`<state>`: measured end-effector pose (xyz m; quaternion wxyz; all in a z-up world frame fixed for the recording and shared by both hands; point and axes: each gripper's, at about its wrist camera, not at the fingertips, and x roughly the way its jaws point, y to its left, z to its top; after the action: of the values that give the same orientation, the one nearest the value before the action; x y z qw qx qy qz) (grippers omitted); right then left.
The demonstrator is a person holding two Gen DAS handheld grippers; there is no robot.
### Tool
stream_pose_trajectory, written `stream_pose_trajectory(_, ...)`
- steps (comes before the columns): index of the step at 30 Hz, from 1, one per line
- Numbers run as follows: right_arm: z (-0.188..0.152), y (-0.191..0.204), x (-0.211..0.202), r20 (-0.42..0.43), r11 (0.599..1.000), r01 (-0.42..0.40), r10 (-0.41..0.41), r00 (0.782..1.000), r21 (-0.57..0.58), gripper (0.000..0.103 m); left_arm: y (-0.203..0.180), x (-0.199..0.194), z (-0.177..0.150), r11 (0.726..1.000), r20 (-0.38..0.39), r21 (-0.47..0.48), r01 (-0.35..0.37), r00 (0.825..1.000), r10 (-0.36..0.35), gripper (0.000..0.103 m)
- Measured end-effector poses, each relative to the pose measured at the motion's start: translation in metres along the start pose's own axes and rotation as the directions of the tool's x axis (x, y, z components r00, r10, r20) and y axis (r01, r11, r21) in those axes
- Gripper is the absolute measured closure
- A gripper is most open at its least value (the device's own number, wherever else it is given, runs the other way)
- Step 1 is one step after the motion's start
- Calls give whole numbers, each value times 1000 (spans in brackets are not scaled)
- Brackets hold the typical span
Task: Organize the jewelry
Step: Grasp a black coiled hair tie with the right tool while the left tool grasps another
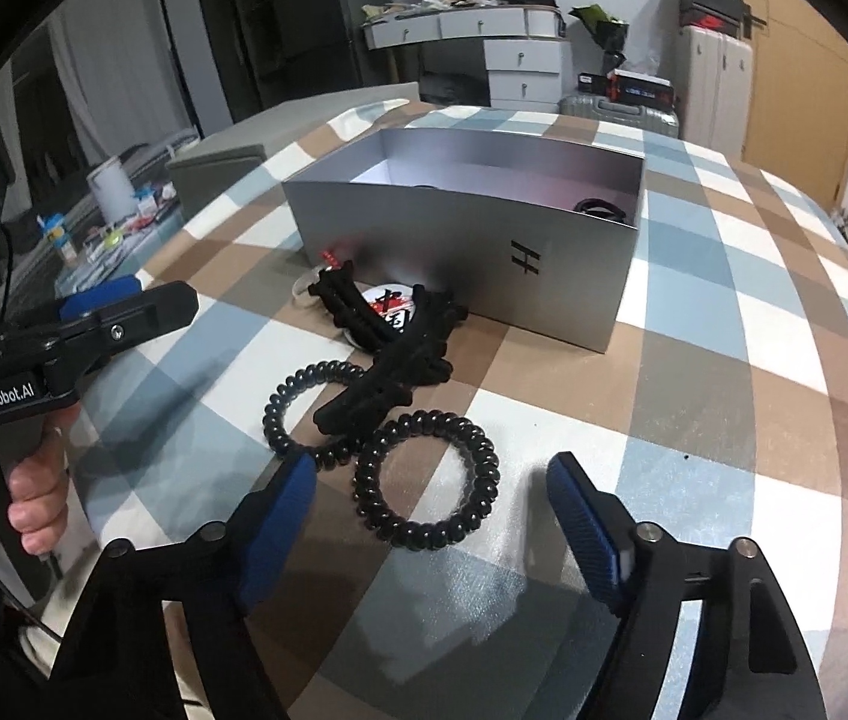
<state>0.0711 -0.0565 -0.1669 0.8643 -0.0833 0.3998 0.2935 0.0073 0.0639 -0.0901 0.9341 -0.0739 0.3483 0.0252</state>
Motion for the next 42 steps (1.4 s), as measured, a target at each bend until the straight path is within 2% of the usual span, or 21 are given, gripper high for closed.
stream_pose_trajectory(6, -2, 12, 6, -9, 995, 64, -65, 998, -77, 32, 2, 1, 0, 1000, -11, -1, 0, 1000, 0, 1)
stream_pose_trajectory(10, -3, 17, 5, 1, 992, 70, -71, 998, -108, 52, 4, 3, -1, 1000, -25, -6, 1, 1000, -1, 1)
stream_pose_trajectory(16, -2, 13, 4, 6, 993, 67, -67, 998, -99, 61, 5, 3, -2, 1000, -35, -6, -2, 999, 2, 1)
stream_pose_trajectory(28, -12, 2, -12, 30, 999, 31, -30, 999, -41, 64, -3, 3, -2, 1000, -48, 14, 22, 999, -21, 1)
stream_pose_trajectory(31, -15, -3, -20, 42, 1000, 19, -19, 999, -15, 64, -11, 7, -2, 998, -76, 40, 57, 996, -54, 1)
stream_pose_trajectory(34, -20, -11, -28, 54, 1000, 7, -8, 999, 22, 64, -25, 14, -3, 983, -137, 83, 162, 979, -150, 1)
stream_pose_trajectory(36, -23, -15, -32, 61, 999, 5, -7, 998, 35, 64, -36, 18, -4, 975, -164, 112, 194, 971, -174, 1)
stream_pose_trajectory(39, -28, -20, -40, 81, 998, -1, -4, 997, 58, 64, -50, 20, -4, 963, -181, 166, 211, 967, -180, 1)
stream_pose_trajectory(42, -32, -26, -46, 101, 996, -15, 6, 995, 84, 64, -62, 29, -3, 954, -215, 224, 202, 964, -153, 1)
